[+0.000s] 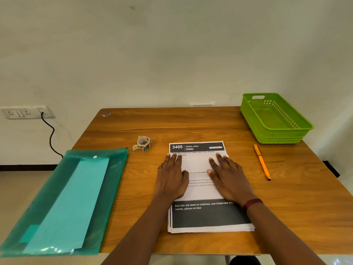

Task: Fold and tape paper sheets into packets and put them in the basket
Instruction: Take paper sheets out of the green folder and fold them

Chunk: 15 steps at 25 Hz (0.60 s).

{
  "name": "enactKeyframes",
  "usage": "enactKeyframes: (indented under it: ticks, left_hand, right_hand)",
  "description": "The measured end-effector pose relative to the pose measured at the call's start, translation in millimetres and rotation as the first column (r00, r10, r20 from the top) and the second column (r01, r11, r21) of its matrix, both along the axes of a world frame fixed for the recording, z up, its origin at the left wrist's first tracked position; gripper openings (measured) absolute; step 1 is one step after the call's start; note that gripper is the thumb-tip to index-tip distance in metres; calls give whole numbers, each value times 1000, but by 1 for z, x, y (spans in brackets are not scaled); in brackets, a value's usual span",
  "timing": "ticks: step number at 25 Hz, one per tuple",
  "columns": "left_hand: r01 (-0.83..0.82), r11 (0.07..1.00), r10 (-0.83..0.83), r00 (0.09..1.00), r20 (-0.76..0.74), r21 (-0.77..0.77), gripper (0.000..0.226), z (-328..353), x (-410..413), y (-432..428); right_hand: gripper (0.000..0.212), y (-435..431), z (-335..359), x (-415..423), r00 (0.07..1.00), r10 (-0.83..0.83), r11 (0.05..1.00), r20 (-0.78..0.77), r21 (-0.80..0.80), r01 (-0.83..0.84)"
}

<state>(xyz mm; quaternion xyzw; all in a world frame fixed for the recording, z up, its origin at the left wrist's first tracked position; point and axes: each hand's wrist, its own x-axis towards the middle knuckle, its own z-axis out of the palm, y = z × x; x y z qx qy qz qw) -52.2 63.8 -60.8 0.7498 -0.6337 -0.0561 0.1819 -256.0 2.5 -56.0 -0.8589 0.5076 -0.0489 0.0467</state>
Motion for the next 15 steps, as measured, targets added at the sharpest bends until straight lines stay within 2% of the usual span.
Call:
enactKeyframes:
  ticks: [3, 7, 11, 15]
  left_hand:
    - [5, 998, -4, 1000, 13, -57, 57, -2, 2, -1]
    - [10, 993, -12, 1000, -19, -114, 58, 1, 1, 1]
    - [18, 979, -34, 996, -77, -202, 58, 3, 2, 6]
    - [-3, 954, -46, 986, -158, -301, 54, 3, 4, 9]
  right_hand:
    - [73, -5, 2, -2, 998, -7, 1000, 64, 5, 6]
    - [53, -19, 6, -5, 997, 13, 1000, 75, 2, -14]
    - [65, -27, 13, -6, 993, 54, 998, 102, -27, -51]
    - [68, -23, 19, -3, 985, 74, 988, 155, -146, -52]
